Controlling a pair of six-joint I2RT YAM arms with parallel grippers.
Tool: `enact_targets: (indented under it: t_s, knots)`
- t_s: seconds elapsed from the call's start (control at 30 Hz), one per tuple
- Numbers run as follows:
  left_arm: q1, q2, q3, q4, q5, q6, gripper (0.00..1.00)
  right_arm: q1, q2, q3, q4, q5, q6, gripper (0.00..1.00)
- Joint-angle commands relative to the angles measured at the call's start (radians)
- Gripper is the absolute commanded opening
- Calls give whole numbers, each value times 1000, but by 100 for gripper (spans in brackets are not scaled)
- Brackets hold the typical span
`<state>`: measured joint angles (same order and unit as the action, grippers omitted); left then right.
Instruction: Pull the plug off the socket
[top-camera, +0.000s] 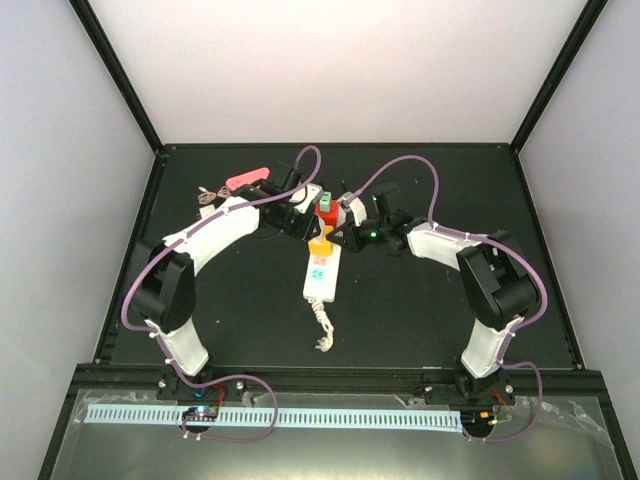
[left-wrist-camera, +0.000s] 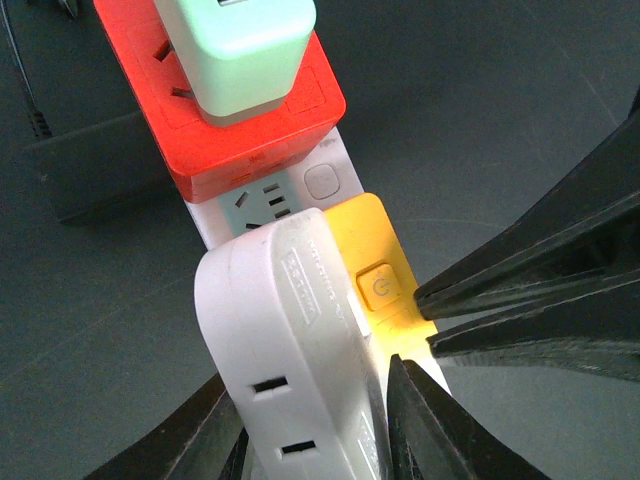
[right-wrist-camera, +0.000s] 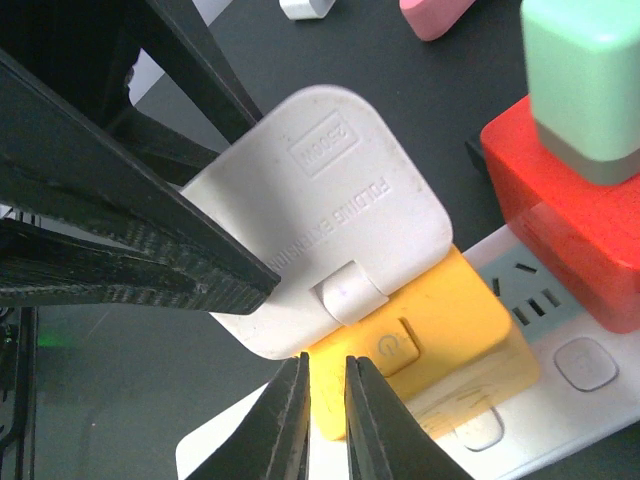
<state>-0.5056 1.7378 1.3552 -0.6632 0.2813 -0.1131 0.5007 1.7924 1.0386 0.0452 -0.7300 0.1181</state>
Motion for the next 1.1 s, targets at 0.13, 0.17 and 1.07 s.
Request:
enact_targets:
  t_s: [0.13,0.17,1.07]
  knots:
    - [-1,19,44,-16,33,-35,34,15,51,40,16,41,5,14]
    - [2,19,43,-15,46,-42,33,15,56,40,11,48,4,14]
    - [30,-24,63,-56,56,-356,2,15,112,29,-62,137,-60,12]
